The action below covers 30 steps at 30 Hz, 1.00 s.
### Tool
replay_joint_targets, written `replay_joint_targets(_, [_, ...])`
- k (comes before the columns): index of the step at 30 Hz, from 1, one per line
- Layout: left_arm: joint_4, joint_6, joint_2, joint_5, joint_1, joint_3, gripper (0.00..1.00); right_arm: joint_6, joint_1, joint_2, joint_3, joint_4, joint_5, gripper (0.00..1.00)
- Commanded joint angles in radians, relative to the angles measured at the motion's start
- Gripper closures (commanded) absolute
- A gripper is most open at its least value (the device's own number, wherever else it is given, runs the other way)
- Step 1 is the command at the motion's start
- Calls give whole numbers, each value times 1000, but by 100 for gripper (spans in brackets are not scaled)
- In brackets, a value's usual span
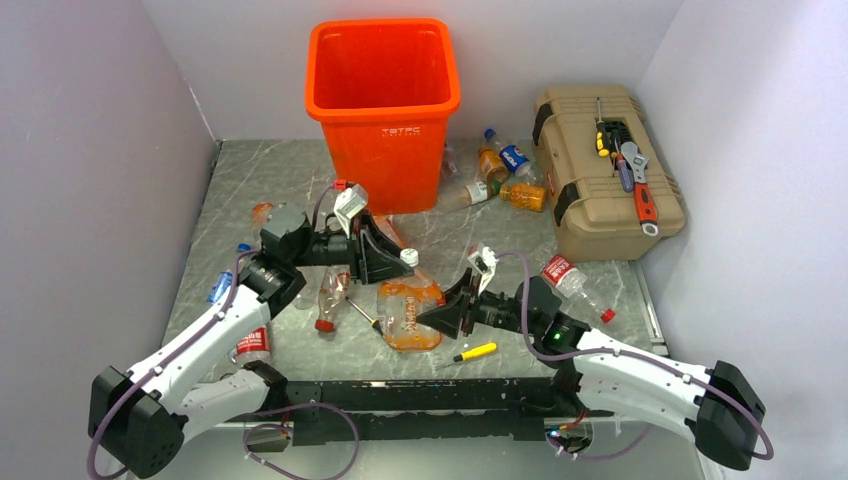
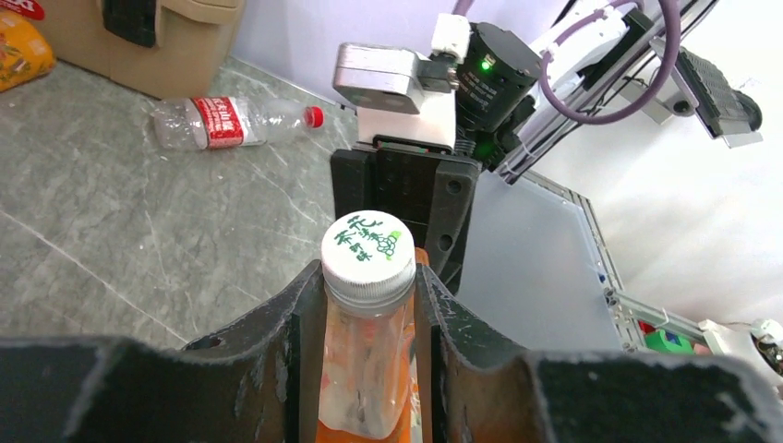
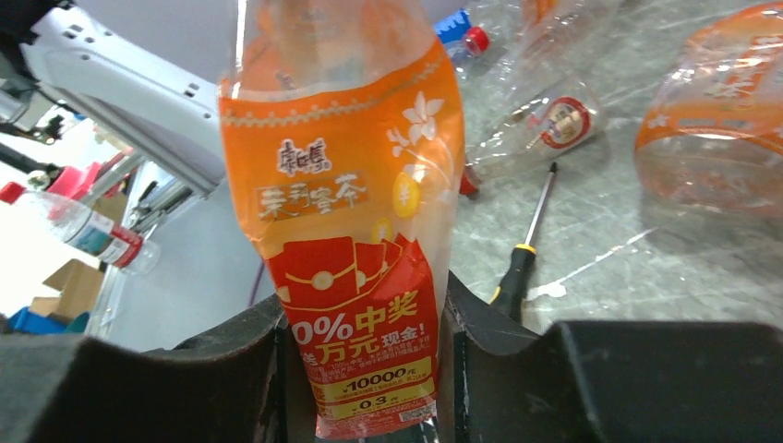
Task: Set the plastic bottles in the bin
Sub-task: Place the plastic bottle in the trash bin.
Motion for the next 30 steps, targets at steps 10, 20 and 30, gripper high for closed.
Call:
replay_joint_targets(10, [207,-205,1,-51,-4,8,33,-27,6,-9,1,69,48,78])
replay_joint_targets(20, [92,-177,78,-77,-39,54,49,-58,23,-21,3,46,99,85])
replay_joint_targets(30, [55,-128,80,-116,-46,94,100,-63,28,-6,52,-50,86,31])
